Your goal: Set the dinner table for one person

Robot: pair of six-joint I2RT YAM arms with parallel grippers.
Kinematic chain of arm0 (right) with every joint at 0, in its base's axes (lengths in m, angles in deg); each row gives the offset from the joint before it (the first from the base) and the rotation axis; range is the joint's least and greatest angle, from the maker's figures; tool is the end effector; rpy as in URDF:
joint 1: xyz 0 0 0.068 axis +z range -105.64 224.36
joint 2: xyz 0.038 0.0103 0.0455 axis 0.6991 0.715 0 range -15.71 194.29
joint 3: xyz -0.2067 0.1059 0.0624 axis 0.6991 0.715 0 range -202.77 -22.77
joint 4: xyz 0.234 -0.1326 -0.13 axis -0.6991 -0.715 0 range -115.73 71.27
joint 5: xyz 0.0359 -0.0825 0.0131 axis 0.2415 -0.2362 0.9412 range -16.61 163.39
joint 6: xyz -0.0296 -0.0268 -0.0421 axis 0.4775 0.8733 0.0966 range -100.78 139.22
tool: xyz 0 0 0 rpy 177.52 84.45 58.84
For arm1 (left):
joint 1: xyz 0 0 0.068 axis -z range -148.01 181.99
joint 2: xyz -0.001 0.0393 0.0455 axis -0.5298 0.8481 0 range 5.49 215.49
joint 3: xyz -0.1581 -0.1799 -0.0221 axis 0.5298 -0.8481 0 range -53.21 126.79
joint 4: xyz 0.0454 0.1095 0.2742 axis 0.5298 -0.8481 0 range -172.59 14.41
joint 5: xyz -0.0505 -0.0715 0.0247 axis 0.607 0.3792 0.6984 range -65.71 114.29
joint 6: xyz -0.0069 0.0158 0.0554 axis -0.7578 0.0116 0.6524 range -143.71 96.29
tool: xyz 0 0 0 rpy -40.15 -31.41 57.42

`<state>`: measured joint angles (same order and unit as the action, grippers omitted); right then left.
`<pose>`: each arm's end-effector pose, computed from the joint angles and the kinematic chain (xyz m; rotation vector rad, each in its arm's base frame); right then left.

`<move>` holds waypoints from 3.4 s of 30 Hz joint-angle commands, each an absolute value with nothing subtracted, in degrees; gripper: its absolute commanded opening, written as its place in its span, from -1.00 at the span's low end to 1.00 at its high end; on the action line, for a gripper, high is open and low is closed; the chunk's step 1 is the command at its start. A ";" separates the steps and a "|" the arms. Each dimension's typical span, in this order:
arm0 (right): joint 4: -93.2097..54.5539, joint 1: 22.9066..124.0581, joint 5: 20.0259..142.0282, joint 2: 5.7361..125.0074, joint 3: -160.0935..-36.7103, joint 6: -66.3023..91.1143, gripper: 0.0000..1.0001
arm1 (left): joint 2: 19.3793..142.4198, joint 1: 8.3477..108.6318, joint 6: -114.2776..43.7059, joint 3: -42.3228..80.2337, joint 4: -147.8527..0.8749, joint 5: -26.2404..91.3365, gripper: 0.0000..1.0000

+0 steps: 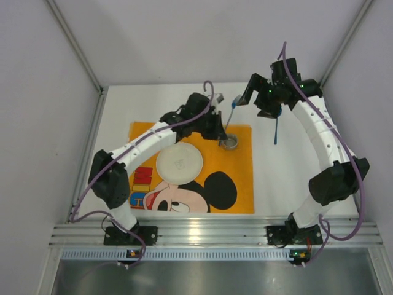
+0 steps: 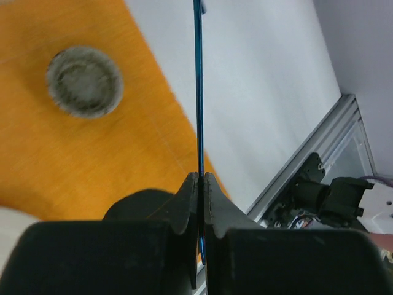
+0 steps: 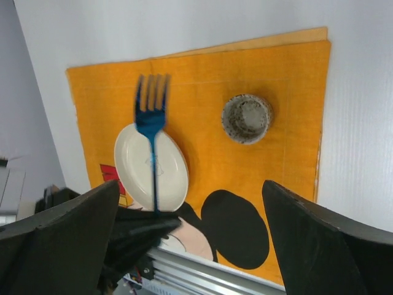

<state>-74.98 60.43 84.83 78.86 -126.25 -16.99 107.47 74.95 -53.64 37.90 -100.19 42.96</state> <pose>0.3704 0.1154 0.3622 0.3380 2.4588 0.6499 0.3208 -0.3170 0.2784 0.4651 2.3162 -1.0322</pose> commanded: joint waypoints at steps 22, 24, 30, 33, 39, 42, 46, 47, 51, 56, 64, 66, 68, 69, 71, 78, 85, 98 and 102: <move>-73.75 58.86 86.57 72.36 -117.69 -12.42 0.99 | 91.97 17.58 -36.89 0.05 -127.72 69.80 -0.82; -73.75 58.94 86.48 72.01 -116.55 -12.25 0.99 | 93.82 17.40 -37.33 -1.18 -125.43 70.95 -0.81; -74.28 58.33 84.47 69.90 -114.70 -10.49 0.99 | 97.95 16.87 -36.62 0.30 -128.06 65.79 -0.86; -74.89 57.28 83.76 69.46 -113.74 -9.61 1.00 | 98.48 16.61 -38.38 2.58 -130.42 58.84 -0.78; -75.25 54.56 83.32 69.37 -111.89 -8.47 1.00 | 99.98 16.52 -39.35 7.78 -134.39 49.87 -0.16; -75.51 53.06 82.79 69.54 -112.06 -7.94 0.99 | 99.80 16.61 -39.53 7.96 -134.57 49.07 0.96; -76.21 51.22 80.77 70.60 -112.77 -6.97 0.99 | 98.84 16.61 -39.88 9.45 -136.40 46.44 0.96; -76.39 50.69 80.07 70.86 -112.68 -6.71 0.99 | 98.40 16.52 -39.97 10.84 -136.93 46.00 0.96; -74.29 45.68 74.54 74.01 -110.40 -6.80 0.99 | 95.41 16.61 -40.58 14.72 -138.96 43.80 0.96; -71.29 44.79 69.17 83.76 -113.20 -5.92 0.98 | 89.88 16.70 -41.37 14.82 -136.43 46.25 0.96; -73.12 42.60 66.62 108.63 -136.12 -4.86 0.20 | 77.22 16.70 -43.74 6.56 -130.88 48.46 0.96; -74.71 42.60 66.53 114.77 -143.57 -4.95 0.14 | 73.98 16.70 -43.92 5.15 -130.44 47.76 0.96; -76.91 42.69 65.92 118.13 -147.29 -5.12 0.11 | 72.56 16.61 -44.18 4.44 -130.52 47.14 0.96; -77.53 42.69 64.44 120.67 -149.92 -5.13 0.11 | 72.12 16.70 -44.27 4.36 -130.70 47.14 0.96; -77.97 42.69 63.90 122.45 -151.35 -4.86 0.07 | 71.94 16.78 -44.18 4.27 -131.31 46.61 0.96; -78.58 42.95 62.93 127.73 -152.85 -3.90 -0.16 | 72.20 16.70 -44.89 3.91 -129.82 45.21 0.96; -77.80 43.56 61.61 128.08 -148.46 -3.19 -0.88 | 73.43 16.61 -45.24 5.23 -129.64 44.06 0.96; -79.38 47.25 59.76 110.64 -149.62 0.68 -1.00 | 71.15 16.70 -45.94 4.97 -128.33 43.89 0.96; -78.33 52.43 61.17 97.34 -140.56 -1.43 -1.00 | 70.88 16.70 -46.29 6.11 -128.06 44.06 0.96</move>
<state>-77.95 47.08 61.03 113.61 -142.64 -0.90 72.65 16.88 -45.27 4.04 -130.25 44.10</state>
